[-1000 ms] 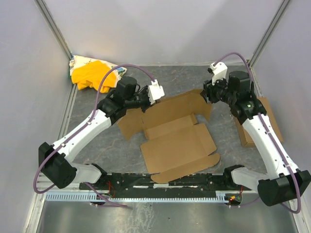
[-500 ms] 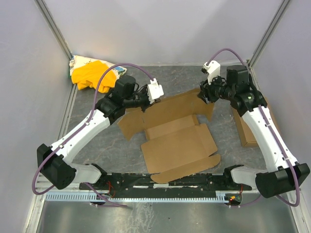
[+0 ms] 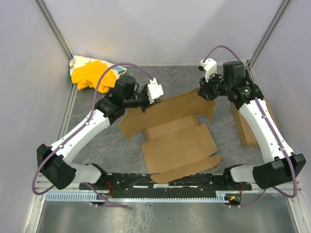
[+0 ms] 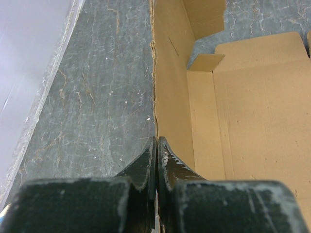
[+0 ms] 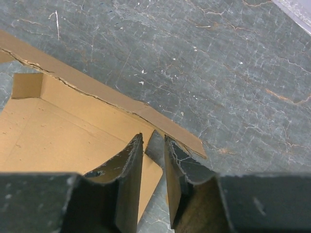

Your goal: Fold the paper box

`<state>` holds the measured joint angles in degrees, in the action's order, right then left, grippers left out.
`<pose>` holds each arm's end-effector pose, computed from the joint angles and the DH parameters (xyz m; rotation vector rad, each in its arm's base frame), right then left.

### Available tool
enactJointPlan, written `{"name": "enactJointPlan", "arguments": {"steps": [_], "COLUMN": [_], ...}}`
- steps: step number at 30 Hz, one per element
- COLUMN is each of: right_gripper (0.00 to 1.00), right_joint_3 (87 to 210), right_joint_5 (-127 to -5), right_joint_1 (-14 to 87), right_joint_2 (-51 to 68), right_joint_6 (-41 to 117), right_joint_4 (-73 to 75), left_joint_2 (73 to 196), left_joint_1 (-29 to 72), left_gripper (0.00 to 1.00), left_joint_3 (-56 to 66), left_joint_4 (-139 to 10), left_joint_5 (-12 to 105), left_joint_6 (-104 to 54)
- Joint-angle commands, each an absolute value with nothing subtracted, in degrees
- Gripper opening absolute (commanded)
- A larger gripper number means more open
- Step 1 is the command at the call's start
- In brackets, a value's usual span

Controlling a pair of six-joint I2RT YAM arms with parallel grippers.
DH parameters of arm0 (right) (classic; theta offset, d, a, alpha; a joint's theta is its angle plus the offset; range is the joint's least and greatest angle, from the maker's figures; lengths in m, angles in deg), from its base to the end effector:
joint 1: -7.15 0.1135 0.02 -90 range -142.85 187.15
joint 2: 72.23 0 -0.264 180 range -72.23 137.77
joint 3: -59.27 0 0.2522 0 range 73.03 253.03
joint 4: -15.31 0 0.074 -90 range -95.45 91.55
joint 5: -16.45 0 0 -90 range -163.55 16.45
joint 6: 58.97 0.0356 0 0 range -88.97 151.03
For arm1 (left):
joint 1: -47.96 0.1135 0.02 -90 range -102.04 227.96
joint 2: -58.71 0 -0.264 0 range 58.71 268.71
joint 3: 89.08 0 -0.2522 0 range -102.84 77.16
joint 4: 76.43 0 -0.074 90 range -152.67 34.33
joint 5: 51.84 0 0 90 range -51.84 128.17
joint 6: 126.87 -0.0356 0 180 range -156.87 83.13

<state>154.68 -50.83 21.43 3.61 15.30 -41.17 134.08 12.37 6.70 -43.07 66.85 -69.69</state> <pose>0.2665 0.0820 0.3898 -0.7751 2.0472 0.4238 0.2326 -0.1875 0.3641 1.3647 1.4358 -0.5301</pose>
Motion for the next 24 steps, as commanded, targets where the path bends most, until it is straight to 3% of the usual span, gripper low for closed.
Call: {"name": "enactJointPlan", "arguments": {"steps": [1,7,24], "right_gripper": [0.36,0.63,0.64], "right_joint_3": [157.56,155.67,158.96], "right_joint_5": [-49.55,-52.26,-51.57], "right_joint_1": [21.95,21.91,22.29], "right_joint_2": [1.52,-3.51,1.85], "right_joint_6": [15.89,12.21,2.03], "right_joint_4": [-41.54,-40.35,-44.97], "left_joint_2": [132.01,131.84,130.35], "left_joint_1": [12.19,12.19,12.18], "left_gripper": [0.03,0.03,0.03], "left_joint_3": [4.77,5.52,5.87], "left_joint_4": [-45.97,-46.25,-45.02], "left_joint_5": [67.82,67.84,69.86], "left_joint_6": [-67.86,-67.90,-67.72]}}
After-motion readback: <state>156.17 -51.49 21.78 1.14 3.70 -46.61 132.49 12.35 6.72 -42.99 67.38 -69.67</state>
